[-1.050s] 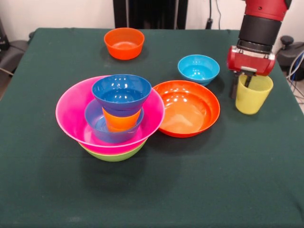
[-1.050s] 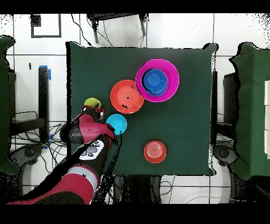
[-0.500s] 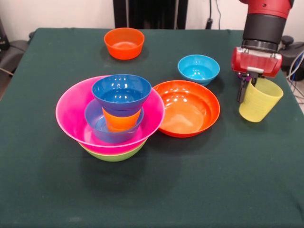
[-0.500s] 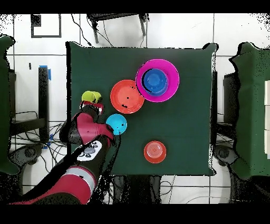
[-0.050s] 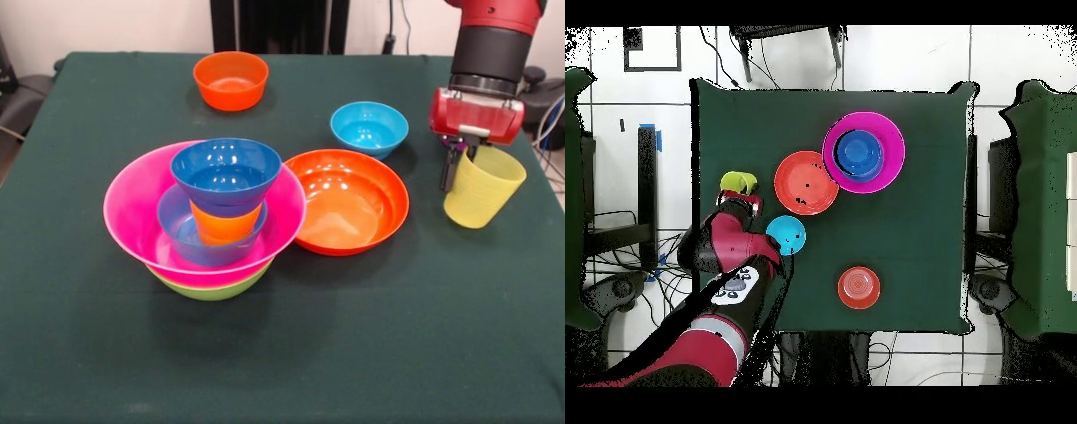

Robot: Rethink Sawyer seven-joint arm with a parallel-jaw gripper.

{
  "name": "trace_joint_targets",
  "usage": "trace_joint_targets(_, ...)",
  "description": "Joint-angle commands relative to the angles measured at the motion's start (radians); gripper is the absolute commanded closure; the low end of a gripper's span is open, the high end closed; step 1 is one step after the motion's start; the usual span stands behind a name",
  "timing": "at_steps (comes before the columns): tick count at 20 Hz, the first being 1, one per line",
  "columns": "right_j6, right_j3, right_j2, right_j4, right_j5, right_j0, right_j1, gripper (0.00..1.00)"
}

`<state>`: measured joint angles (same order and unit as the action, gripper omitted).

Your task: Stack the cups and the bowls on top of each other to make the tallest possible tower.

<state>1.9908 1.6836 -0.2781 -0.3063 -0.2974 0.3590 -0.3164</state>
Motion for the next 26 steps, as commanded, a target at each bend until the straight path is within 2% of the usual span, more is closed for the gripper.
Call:
trace_joint_targets(1, 0.158, -0.023, 0.092, -0.032, 0.092, -0.01, -0.037, 1.0)
trace_joint_targets(4, 0.144, -0.019, 0.067, -0.049, 0.159, 0.013, -0.077, 1.0)
trace_joint_targets(9, 0.14, -0.009, 0.048, -0.065, 0.211, 0.038, -0.122, 1.0)
trace_joint_targets(11, 0.143, -0.005, 0.05, -0.062, 0.208, 0.036, -0.137, 1.0)
trace_joint_targets(17, 0.133, -0.016, 0.045, -0.058, 0.282, 0.035, -0.176, 1.0)
trace_joint_targets(24, 0.127, -0.015, 0.066, -0.028, 0.286, 0.004, -0.193, 1.0)
trace_joint_targets(26, 0.123, -0.002, 0.086, -0.009, 0.279, -0.028, -0.204, 1.0)
